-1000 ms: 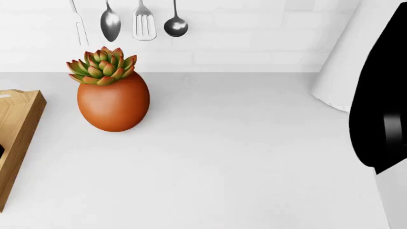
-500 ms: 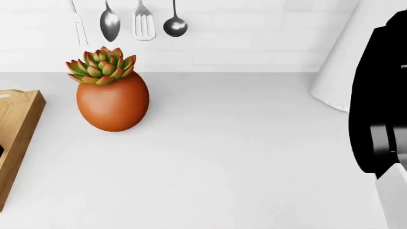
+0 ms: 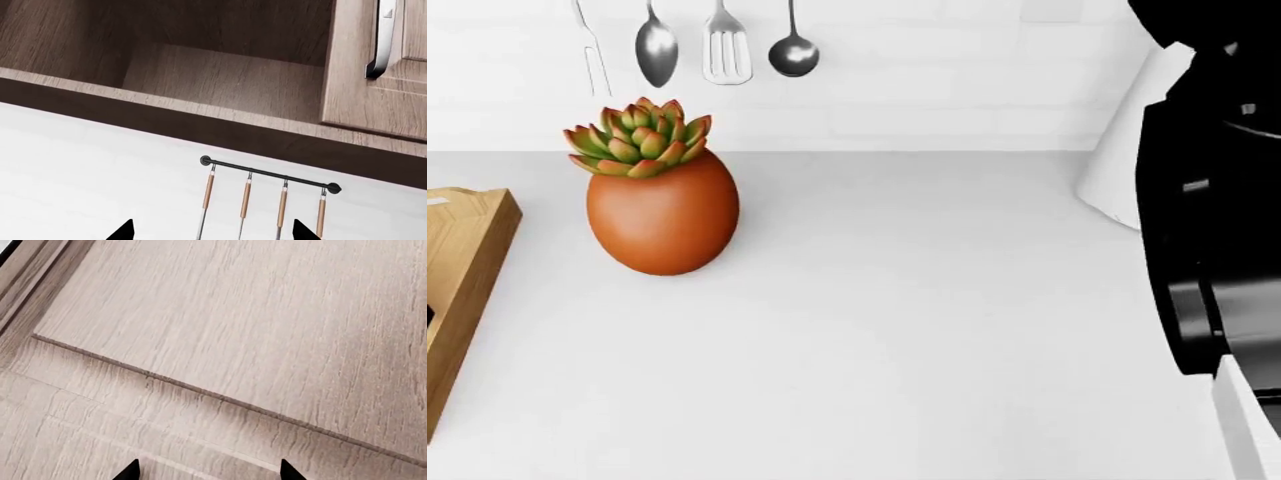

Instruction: Pick the kettle from the counter and place it on the tray. Then pick the mug from the cabinet and place it on the tray. Then close the cabinet doors.

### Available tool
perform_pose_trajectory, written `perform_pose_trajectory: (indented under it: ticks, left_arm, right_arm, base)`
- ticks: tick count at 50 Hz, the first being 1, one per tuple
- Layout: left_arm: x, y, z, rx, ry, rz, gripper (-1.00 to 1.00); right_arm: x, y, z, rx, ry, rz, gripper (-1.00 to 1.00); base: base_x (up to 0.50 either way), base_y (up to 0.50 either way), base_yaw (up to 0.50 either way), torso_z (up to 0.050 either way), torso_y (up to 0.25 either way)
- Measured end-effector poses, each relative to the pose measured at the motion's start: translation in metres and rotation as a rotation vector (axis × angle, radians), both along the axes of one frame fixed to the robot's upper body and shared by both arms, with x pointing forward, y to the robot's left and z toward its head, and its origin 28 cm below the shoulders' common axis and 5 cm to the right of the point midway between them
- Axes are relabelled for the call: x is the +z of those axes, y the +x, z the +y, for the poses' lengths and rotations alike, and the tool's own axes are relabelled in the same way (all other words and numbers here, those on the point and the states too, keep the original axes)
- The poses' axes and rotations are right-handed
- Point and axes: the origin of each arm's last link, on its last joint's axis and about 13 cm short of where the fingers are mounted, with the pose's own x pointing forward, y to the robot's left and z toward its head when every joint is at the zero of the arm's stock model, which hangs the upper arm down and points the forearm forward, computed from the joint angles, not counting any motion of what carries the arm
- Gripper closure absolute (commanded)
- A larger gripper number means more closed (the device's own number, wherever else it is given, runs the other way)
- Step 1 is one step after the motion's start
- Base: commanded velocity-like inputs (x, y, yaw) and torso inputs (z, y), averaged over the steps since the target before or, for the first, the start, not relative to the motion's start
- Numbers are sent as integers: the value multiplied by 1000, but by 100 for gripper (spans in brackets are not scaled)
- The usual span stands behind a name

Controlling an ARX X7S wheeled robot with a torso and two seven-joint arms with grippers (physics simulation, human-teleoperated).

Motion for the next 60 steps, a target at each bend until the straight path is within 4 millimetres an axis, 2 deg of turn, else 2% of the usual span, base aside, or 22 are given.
perform_pose_trajectory:
  ticks: [6, 16, 20, 26, 36, 43, 50, 60]
  left_arm:
    - [-1, 0, 0, 1, -2, 2, -100]
    - [-1, 2, 0, 1, -4, 4, -100]
    - [-1, 2, 0, 0, -3, 3, -100]
    - [0, 2, -2, -3, -2, 1, -100]
    - [3, 1, -5, -13, 4, -3, -100]
    - [5, 1, -7, -23, 8, -7, -100]
    - [5, 0, -9, -37, 9, -11, -100]
    - [8, -1, -10, -44, 8, -26, -100]
  right_arm:
    - [-2, 0, 2, 3, -10, 1, -100]
    - [2, -7, -7, 153, 89, 72, -100]
    - [3, -21, -15, 165, 125, 87, -100]
    - [-1, -54, -29, 132, 178, 89, -100]
    - [-35, -107, -47, 81, 170, 49, -100]
    - [-59, -133, -60, 46, 156, -26, -100]
    - [-79, -149, -70, 5, 146, -67, -100]
    - [-96, -159, -76, -23, 136, -72, -100]
  base:
    - [0, 0, 0, 0, 0]
    - [0, 0, 0, 0, 0]
    - [0, 0, 0, 0, 0]
    - [0, 0, 0, 0, 0]
    - [0, 0, 0, 0, 0]
    - [0, 23, 0, 0, 0]
    - [1, 410, 0, 0, 0]
    - [1, 500, 0, 0, 0]
